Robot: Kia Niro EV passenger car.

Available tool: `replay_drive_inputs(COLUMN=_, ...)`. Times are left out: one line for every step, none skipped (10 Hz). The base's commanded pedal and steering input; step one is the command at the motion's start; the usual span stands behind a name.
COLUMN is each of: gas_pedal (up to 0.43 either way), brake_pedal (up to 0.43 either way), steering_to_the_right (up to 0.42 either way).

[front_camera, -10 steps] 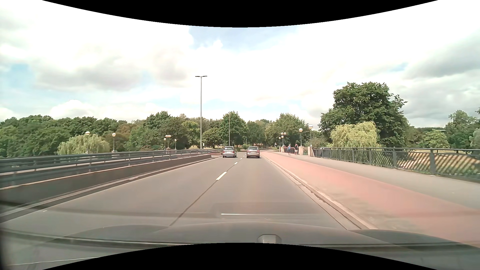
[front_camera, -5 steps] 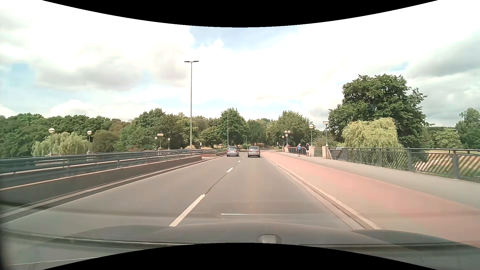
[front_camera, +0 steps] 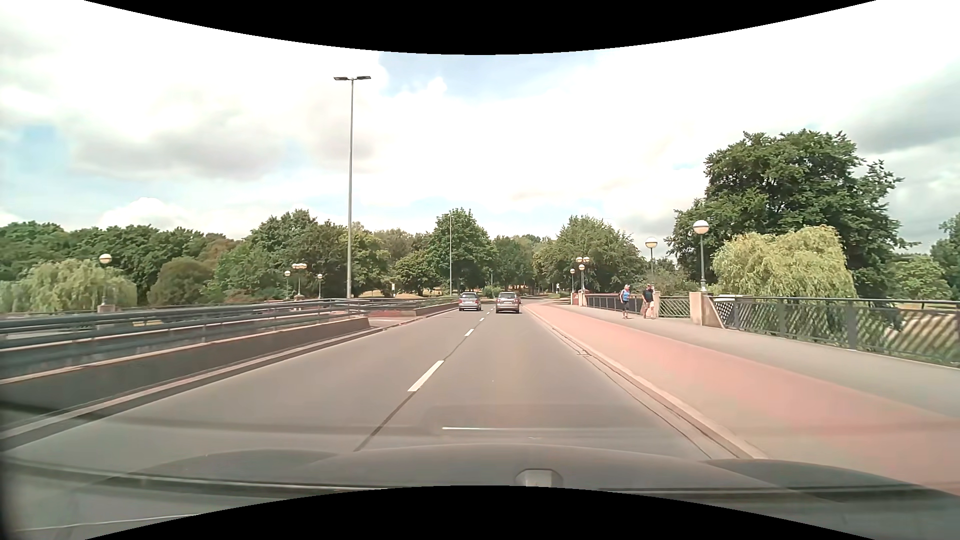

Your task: Follow the waypoints while adhering to traffic rules and regulations

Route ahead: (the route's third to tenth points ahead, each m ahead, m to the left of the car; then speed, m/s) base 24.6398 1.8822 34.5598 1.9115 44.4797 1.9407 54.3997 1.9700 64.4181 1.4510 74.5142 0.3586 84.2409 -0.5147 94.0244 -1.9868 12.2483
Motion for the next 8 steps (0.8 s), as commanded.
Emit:
replay_drive_inputs(gas_pedal=0.189, brake_pedal=0.018, steering_to_the_right=0.002)
replay_drive_inputs(gas_pedal=0.189, brake_pedal=0.018, steering_to_the_right=0.001)
replay_drive_inputs(gas_pedal=0.189, brake_pedal=0.018, steering_to_the_right=0.002)
replay_drive_inputs(gas_pedal=0.189, brake_pedal=0.018, steering_to_the_right=0.002)
replay_drive_inputs(gas_pedal=0.189, brake_pedal=0.018, steering_to_the_right=0.002)
replay_drive_inputs(gas_pedal=0.177, brake_pedal=0.018, steering_to_the_right=0.002)
replay_drive_inputs(gas_pedal=0.177, brake_pedal=0.018, steering_to_the_right=0.002)
replay_drive_inputs(gas_pedal=0.177, brake_pedal=0.018, steering_to_the_right=0.002)
